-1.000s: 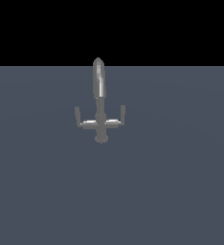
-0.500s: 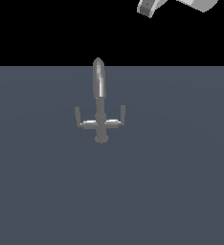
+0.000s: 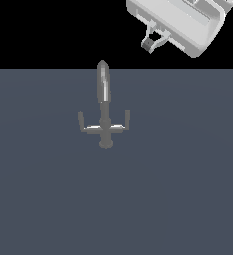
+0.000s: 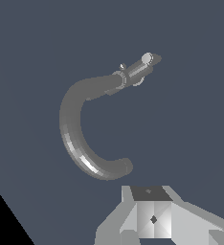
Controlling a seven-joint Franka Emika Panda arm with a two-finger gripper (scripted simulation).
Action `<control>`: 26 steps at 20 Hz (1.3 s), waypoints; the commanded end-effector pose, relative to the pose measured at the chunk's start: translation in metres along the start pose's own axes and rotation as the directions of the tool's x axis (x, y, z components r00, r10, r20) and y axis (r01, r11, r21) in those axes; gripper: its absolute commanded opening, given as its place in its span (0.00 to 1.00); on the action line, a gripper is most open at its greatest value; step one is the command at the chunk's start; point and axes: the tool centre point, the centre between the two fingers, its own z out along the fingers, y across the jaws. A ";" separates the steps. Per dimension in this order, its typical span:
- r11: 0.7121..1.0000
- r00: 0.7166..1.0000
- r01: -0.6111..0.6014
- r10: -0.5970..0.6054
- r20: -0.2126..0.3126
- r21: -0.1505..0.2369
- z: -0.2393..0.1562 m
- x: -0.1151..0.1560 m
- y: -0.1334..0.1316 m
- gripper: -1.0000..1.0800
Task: Turn on the faucet by rotating a designated handle.
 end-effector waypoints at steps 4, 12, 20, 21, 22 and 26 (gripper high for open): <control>0.993 0.998 -0.039 0.034 0.049 0.107 0.015 0.033 0.008 0.00; 0.960 0.989 -0.106 0.074 0.131 0.259 0.042 0.080 0.019 0.00; 0.896 0.970 -0.186 0.101 0.221 0.403 0.075 0.125 0.027 0.00; 0.886 0.967 -0.196 0.104 0.233 0.420 0.080 0.130 0.028 0.00; 0.876 0.964 -0.207 0.106 0.245 0.436 0.084 0.136 0.029 0.00; 0.830 0.950 -0.251 0.112 0.292 0.499 0.104 0.157 0.031 0.00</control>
